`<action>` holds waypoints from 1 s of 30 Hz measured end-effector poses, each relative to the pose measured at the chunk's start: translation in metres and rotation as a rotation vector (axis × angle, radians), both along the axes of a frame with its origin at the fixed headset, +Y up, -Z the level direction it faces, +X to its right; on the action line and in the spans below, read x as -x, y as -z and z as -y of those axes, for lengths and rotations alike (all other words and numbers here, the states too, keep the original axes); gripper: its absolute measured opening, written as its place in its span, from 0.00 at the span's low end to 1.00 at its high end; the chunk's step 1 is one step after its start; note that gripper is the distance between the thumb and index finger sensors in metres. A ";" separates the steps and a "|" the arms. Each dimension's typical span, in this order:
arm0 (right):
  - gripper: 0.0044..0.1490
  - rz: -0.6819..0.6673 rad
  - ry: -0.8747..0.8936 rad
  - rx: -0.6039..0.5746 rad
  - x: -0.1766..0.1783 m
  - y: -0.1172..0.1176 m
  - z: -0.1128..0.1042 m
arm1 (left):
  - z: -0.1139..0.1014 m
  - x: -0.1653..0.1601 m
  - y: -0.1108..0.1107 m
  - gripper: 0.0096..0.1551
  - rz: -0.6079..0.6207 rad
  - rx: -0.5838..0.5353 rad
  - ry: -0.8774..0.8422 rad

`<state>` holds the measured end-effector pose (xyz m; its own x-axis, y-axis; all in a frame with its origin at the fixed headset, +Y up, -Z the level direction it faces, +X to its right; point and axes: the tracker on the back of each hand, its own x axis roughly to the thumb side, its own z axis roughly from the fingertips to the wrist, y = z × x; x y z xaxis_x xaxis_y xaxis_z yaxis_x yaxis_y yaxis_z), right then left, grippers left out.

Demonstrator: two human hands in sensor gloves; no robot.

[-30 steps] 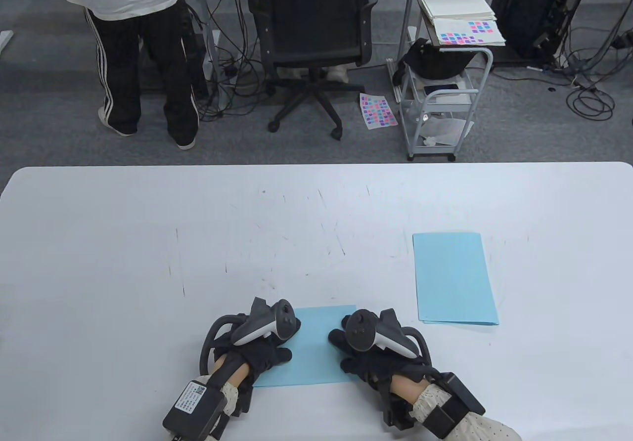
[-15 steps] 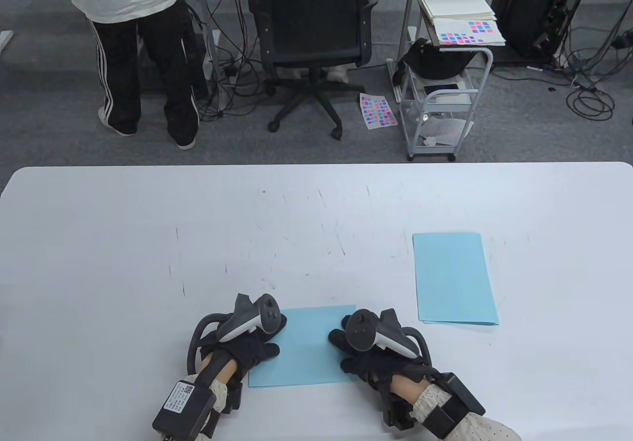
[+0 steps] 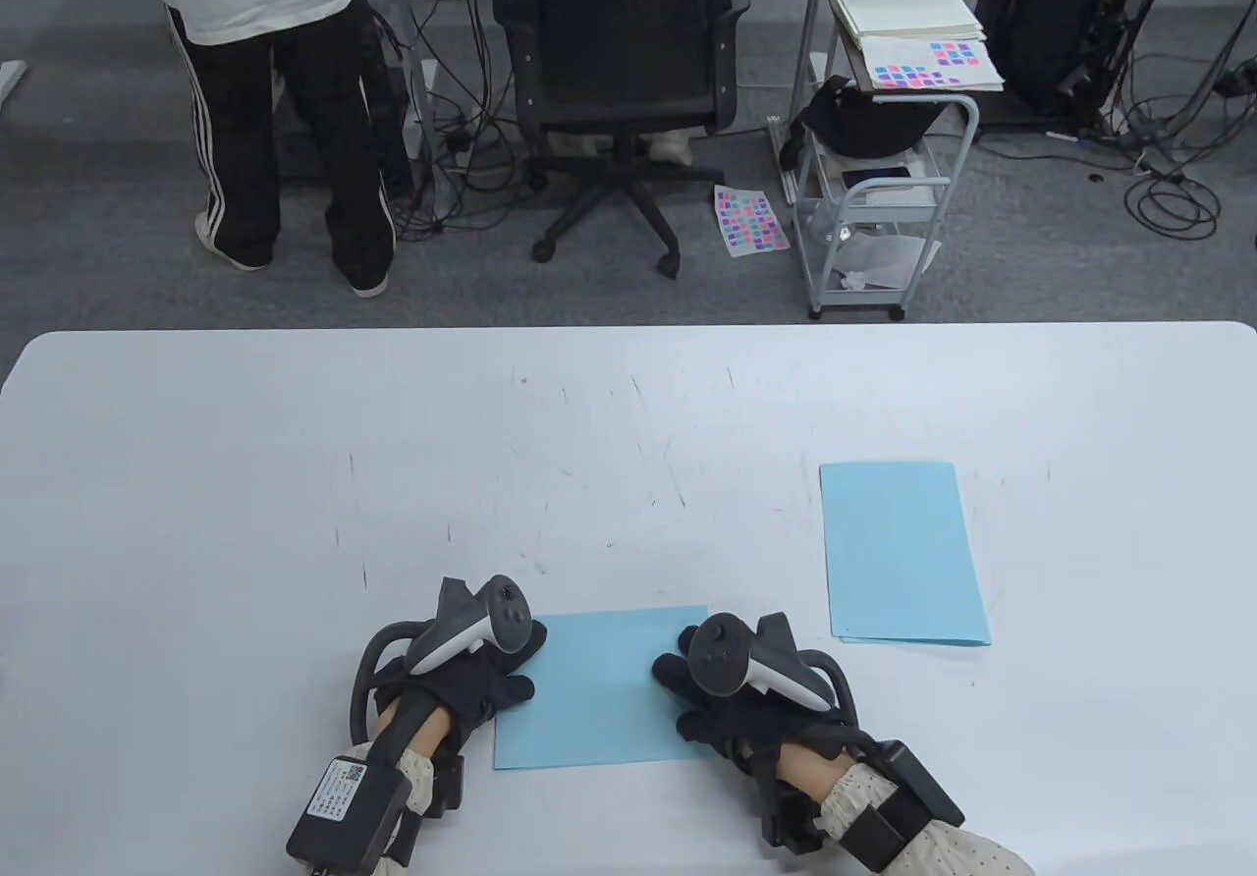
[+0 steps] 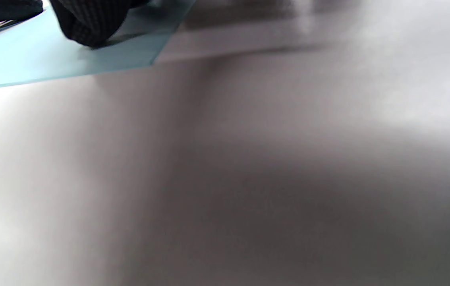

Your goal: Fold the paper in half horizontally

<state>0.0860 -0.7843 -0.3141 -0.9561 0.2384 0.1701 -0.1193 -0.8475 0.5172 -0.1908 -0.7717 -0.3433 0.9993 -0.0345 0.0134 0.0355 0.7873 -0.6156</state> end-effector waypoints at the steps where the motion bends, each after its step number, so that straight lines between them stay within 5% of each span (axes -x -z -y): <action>1: 0.41 0.000 0.000 0.000 0.000 0.000 0.000 | 0.000 0.002 0.000 0.38 -0.012 0.001 0.007; 20: 0.41 0.003 -0.003 -0.001 0.000 0.001 0.000 | -0.008 0.005 -0.002 0.40 -0.025 -0.063 0.019; 30: 0.41 -0.003 -0.009 -0.009 0.001 0.002 0.000 | -0.038 -0.003 -0.025 0.44 0.017 -0.421 0.040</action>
<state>0.0845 -0.7841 -0.3156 -0.9577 0.2283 0.1749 -0.1104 -0.8533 0.5096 -0.1879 -0.7339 -0.3186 0.9968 -0.0794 0.0058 0.0785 0.9677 -0.2396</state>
